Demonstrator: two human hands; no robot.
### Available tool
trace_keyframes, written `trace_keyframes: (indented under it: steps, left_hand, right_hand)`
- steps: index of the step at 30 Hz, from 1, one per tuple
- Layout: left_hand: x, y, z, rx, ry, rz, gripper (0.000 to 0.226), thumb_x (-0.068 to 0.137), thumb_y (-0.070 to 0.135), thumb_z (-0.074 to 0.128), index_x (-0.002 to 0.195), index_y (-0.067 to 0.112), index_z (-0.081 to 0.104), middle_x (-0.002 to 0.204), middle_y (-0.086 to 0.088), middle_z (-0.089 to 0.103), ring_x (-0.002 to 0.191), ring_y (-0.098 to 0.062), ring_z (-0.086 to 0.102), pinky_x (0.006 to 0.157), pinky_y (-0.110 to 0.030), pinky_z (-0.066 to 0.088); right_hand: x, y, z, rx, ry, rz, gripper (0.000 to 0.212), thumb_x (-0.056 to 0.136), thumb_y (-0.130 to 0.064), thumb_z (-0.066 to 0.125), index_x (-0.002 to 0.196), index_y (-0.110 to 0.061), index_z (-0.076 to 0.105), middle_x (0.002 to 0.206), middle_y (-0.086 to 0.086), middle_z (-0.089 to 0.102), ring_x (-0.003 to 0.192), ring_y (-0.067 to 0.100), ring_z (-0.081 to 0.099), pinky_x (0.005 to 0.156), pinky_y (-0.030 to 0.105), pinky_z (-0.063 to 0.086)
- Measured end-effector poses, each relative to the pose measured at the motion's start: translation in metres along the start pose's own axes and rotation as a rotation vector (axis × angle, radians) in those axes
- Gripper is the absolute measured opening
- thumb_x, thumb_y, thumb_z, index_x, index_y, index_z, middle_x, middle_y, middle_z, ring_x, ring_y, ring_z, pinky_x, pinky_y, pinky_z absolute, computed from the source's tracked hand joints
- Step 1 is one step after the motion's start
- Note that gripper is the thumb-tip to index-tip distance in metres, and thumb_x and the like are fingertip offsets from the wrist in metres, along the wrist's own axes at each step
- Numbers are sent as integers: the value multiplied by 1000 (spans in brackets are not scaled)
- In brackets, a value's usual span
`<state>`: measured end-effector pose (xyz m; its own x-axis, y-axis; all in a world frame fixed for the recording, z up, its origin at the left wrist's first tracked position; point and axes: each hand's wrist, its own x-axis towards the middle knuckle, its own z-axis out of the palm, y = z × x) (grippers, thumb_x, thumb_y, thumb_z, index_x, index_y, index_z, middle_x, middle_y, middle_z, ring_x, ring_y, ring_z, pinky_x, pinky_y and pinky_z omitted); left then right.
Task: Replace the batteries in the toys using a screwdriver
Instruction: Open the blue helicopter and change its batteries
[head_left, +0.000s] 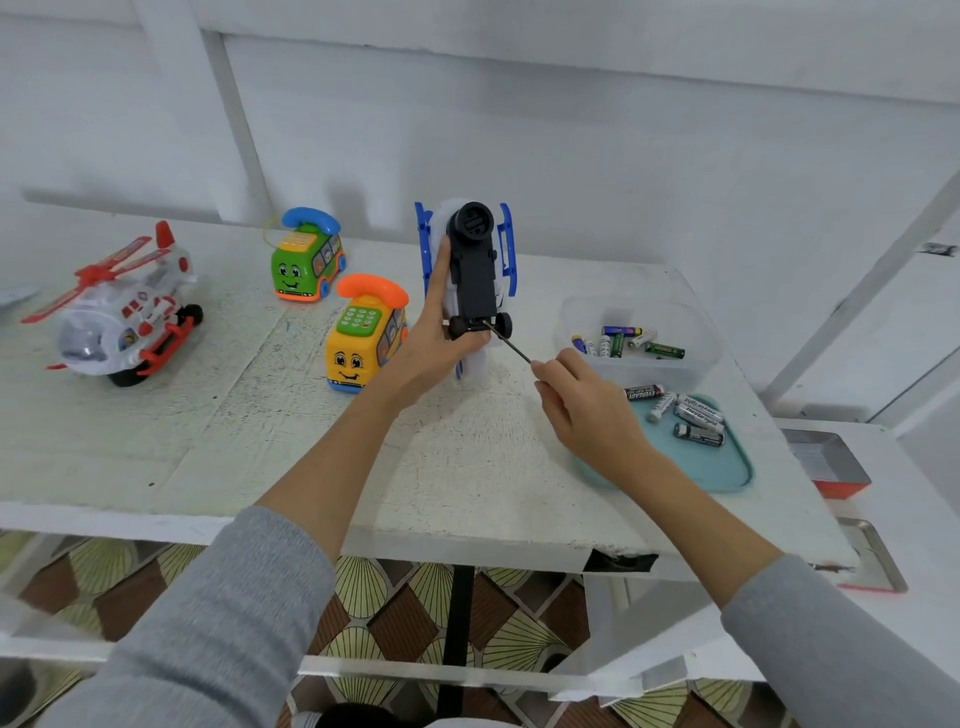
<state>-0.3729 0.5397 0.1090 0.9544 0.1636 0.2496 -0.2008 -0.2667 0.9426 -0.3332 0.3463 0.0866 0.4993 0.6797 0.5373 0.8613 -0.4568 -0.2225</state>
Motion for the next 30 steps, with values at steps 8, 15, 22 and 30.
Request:
trace_keyframes:
  steps: [8, 15, 22, 30]
  left_hand:
    - [2, -2, 2, 19, 16, 8, 93, 92, 0, 57, 150, 35, -8, 151, 14, 18, 97, 24, 52, 77, -5, 45]
    - [-3, -5, 8, 65, 77, 66, 95, 91, 3, 61, 145, 45, -4, 128, 48, 23, 118, -11, 55, 84, -9, 46]
    - [-1, -9, 11, 82, 70, 144, 95, 90, -1, 59, 150, 35, -4, 123, 58, 25, 127, -26, 49, 97, -22, 46]
    - [-1, -9, 12, 58, 70, 145, 94, 90, -2, 59, 150, 34, -4, 128, 54, 21, 133, -25, 44, 99, -22, 45]
  right_hand:
    - [4, 4, -15, 74, 4, -5, 23, 90, -17, 43, 93, -1, 60, 79, 7, 54, 50, 22, 48, 40, 32, 40]
    - [17, -2, -44, 203, 20, 110, 16, 84, -14, 58, 94, -10, 70, 78, -1, 66, 64, 12, 56, 59, 33, 49]
    - [26, -10, -56, 171, -49, 128, 14, 82, -9, 62, 91, -13, 72, 78, -1, 68, 68, 16, 60, 65, 41, 53]
    - [39, -27, -72, 172, -169, 294, 15, 84, -13, 61, 92, -17, 73, 80, 2, 69, 74, 15, 60, 76, 35, 52]
